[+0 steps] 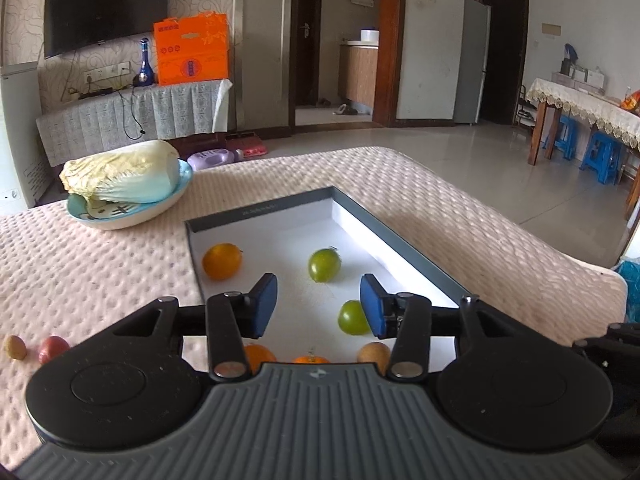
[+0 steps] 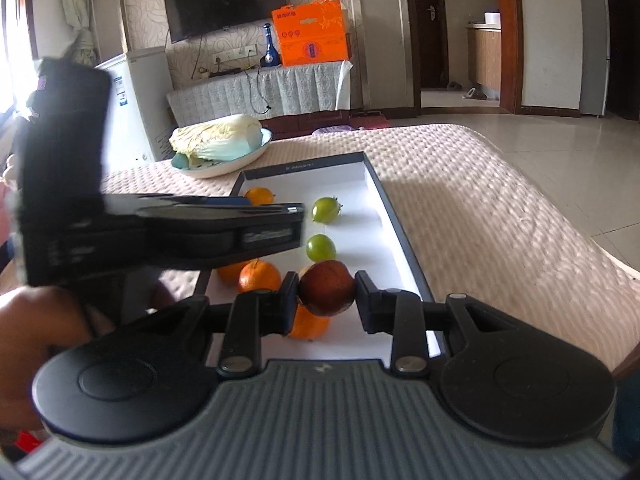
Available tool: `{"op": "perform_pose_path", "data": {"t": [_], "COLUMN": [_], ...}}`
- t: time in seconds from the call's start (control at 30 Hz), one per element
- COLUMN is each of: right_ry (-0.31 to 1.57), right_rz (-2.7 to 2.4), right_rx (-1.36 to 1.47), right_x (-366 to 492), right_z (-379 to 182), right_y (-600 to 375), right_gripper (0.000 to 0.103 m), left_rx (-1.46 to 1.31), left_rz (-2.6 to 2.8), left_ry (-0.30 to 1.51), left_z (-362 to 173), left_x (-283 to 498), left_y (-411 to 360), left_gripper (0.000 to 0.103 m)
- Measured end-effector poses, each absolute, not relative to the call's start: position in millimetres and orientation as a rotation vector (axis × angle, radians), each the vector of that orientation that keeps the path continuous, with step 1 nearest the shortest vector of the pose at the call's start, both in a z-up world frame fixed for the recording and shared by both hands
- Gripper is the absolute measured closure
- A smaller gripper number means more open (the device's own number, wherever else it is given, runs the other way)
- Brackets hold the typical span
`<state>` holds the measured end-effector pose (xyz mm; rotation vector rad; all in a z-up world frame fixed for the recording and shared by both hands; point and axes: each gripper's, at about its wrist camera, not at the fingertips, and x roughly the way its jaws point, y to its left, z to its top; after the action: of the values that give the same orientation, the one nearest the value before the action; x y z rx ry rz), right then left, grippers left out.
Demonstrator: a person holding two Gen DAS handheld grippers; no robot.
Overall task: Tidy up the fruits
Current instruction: 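Open the right gripper over the lid to drop the red apple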
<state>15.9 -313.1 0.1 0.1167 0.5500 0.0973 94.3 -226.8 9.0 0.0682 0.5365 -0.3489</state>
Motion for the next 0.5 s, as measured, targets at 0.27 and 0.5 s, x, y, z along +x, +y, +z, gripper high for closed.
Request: {"op": "perform_pose_path", "data": {"t": [0.27, 0.5], "right_ry": [0.521, 0.487], "right_rz": [0.07, 0.034], "right_rx": [0.101, 0.1], "right_x": [33, 35], "right_z": [-5, -2], "right_y": [-312, -306], "right_gripper": [0.069, 0.062], "left_rx": [0.062, 0.061], "left_rz": [-0.33, -0.316], "left_ry": [0.533, 0.53], "left_z": [14, 15], "left_x": [90, 86], "left_y": [-206, -192], "left_gripper": [0.048, 0.046]}}
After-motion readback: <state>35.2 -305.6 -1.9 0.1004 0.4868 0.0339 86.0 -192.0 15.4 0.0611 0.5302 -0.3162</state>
